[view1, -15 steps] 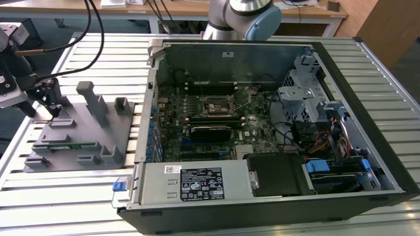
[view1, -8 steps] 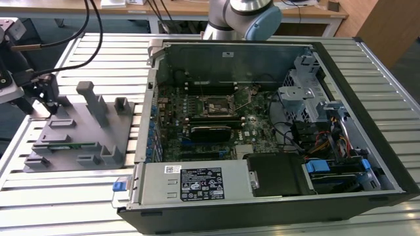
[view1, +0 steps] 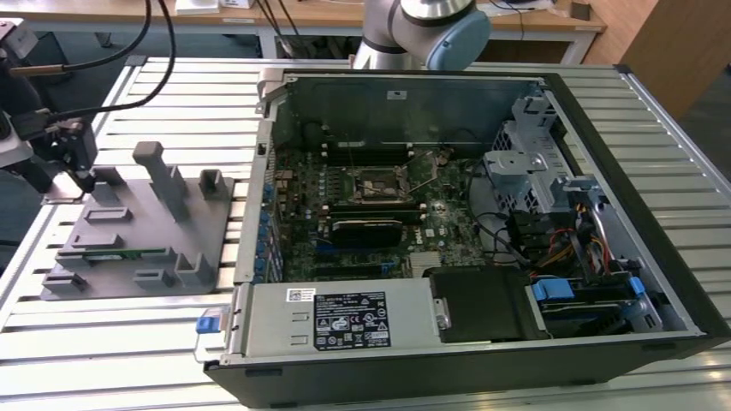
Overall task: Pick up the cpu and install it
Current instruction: 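Pick up the cpu and move it towards the insertion slot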
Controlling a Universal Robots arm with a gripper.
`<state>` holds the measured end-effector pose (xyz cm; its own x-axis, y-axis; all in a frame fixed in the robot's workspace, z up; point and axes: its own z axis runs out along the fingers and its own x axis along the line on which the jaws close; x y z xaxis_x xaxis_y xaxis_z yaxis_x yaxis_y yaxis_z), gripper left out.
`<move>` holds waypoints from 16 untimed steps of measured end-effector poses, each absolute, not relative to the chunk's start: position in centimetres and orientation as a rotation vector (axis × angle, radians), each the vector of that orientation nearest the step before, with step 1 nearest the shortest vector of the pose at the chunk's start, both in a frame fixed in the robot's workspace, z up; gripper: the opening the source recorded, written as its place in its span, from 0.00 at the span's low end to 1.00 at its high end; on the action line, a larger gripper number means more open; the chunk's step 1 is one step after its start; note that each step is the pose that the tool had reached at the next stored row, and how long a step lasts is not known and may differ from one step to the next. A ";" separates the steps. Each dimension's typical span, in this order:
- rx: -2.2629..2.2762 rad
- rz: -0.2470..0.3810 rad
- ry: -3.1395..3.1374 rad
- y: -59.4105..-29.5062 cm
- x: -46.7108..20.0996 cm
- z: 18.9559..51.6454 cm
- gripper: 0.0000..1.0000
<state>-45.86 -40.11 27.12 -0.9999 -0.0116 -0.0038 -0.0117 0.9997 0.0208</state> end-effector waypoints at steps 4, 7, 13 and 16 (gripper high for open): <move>-0.018 0.033 3.137 -40.1 -45.9 27.8 0.53; -0.018 0.033 3.136 -40.1 -45.9 28.3 0.53; -0.018 0.033 3.135 -40.1 -45.9 29.7 0.53; -0.018 0.033 3.135 -40.1 -45.9 30.3 0.53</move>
<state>-45.87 -40.11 30.33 -0.9999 -0.0116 -0.0068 -0.0118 0.9997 0.0208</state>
